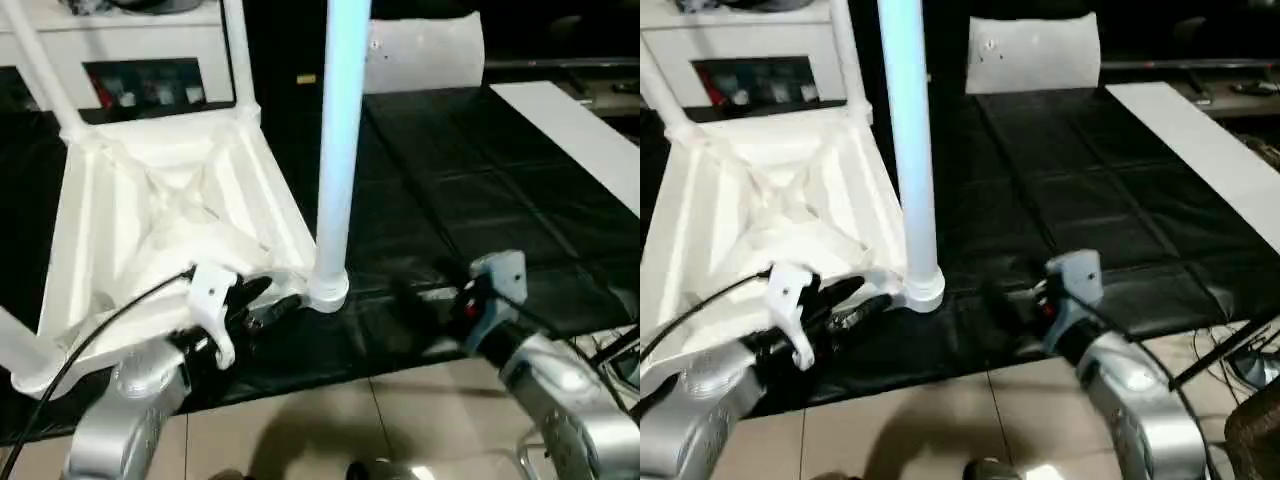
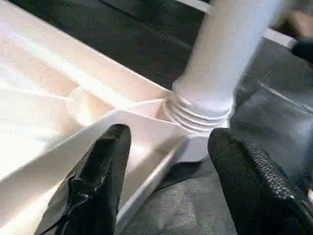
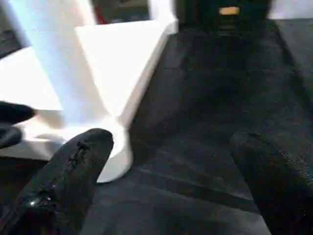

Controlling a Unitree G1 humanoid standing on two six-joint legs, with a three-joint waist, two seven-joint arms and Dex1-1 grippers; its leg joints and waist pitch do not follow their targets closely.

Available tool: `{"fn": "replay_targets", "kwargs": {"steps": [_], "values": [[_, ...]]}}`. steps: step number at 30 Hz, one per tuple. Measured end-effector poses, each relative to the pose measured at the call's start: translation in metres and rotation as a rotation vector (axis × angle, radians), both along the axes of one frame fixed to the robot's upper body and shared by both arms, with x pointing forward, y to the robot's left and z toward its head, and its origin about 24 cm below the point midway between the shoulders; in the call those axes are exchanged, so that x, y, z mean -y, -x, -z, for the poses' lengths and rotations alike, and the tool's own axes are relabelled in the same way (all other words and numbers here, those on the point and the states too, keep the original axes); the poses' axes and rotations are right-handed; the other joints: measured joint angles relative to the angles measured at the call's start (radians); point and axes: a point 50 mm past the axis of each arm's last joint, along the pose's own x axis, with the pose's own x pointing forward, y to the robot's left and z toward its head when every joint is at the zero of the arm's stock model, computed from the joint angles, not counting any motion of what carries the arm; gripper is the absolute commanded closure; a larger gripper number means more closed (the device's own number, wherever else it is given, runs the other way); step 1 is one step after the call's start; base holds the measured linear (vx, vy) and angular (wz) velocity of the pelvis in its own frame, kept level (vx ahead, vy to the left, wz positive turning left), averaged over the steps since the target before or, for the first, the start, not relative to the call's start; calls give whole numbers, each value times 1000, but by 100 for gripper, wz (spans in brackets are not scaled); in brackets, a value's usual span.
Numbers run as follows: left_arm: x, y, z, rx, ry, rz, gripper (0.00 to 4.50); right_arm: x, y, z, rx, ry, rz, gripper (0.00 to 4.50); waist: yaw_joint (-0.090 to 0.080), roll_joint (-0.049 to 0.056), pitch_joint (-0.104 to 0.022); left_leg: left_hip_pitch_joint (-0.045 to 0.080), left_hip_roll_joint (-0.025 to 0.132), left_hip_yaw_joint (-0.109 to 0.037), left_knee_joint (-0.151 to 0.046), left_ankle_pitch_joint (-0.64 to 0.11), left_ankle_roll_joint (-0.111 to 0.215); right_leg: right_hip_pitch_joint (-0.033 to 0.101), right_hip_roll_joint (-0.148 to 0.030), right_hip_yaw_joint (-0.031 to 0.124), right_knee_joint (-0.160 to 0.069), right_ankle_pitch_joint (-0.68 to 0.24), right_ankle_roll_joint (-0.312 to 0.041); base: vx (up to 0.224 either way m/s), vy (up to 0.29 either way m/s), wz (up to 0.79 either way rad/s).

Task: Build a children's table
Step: Rotate table base, then rotate leg to tighten

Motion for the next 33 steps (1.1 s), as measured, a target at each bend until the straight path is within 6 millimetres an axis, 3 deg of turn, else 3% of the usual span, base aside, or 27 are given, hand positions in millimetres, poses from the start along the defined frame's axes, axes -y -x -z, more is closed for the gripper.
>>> {"fn": "replay_targets", "kwargs": {"steps": [1,2,4,6,7,8,11,12,14,17,20,24,31,32,33], "values": [[2,-1,-2,14,5,-33,160,-1,0,-1,2,-3,9,0,1,-1,0,-1,0,-1,1,0,0,0,0,-1,-1,0,0,0,0,0],[4,-5,-5,27,17,-93,160,-2,0,-2,7,-8,27,0,0,3,-1,-16,-7,-23,3,1,1,9,-8,-21,-4,-2,2,0,0,0],[8,-10,-9,41,22,-144,160,-3,1,0,-1,-14,53,0,-15,6,-2,-30,-15,-64,4,1,2,25,-16,-57,-17,-3,2,-16,-8,42],[7,-14,-11,51,-5,-186,160,-4,1,-1,-1,-19,76,0,-23,5,-2,-40,-26,-96,5,1,2,37,-26,-88,-17,-5,-1,-7,-27,58],[6,-16,-11,50,-12,-199,160,-3,1,-2,2,-25,96,0,-24,5,-2,-45,-35,-106,3,1,2,39,-35,-102,-15,-10,-1,-10,-41,77],[8,-18,-12,54,-12,-215,160,-1,0,-4,5,-37,125,0,-21,5,-2,-47,-37,-107,3,0,3,40,-42,-114,-15,-12,-1,-4,-28,51],[11,-19,-13,58,-10,-242,160,1,1,-9,26,-63,147,0,23,4,-1,-46,-31,-78,19,-16,34,41,-56,-101,-13,-14,3,-2,2,9],[11,-19,-12,56,-15,-251,160,1,2,-11,37,-68,144,0,35,14,-6,-45,-30,-69,18,-14,36,42,-56,-94,-12,-14,9,10,92,-10],[8,-20,-12,51,-26,-262,160,0,4,-9,25,-74,139,0,32,21,-10,-32,-31,-53,18,10,38,48,-54,-77,-16,-15,10,24,145,-8],[4,-20,-12,56,-49,-257,160,-1,5,-9,25,-75,135,0,16,16,-13,-28,-47,-43,18,6,42,47,-45,-26,-20,-15,9,-2,117,-1],[8,-16,-13,74,-54,-137,146,-1,6,-9,24,-66,124,0,-1,12,-15,-24,-52,-36,18,6,43,45,-38,-1,-19,-21,19,-6,27,0],[16,-15,-14,70,-44,-8,118,1,8,-9,14,-12,55,0,-16,13,-15,-20,-50,-34,17,6,42,42,-37,2,-16,-27,28,0,0,0],[13,-16,-14,61,13,-94,74,1,15,-4,-13,12,40,0,-44,12,-15,-26,-47,-34,12,6,42,30,-36,-3,-16,-27,29,0,0,0],[13,-16,-13,57,11,-109,69,2,16,-3,-23,15,46,0,-48,13,-14,-39,-52,-46,11,6,43,32,-41,-16,-16,-28,30,0,0,0],[15,-17,-13,60,18,-131,65,3,17,-1,-39,22,64,0,-57,12,-15,-53,-61,-73,11,6,42,34,-50,-42,-17,-36,32,-25,-24,37]]}}
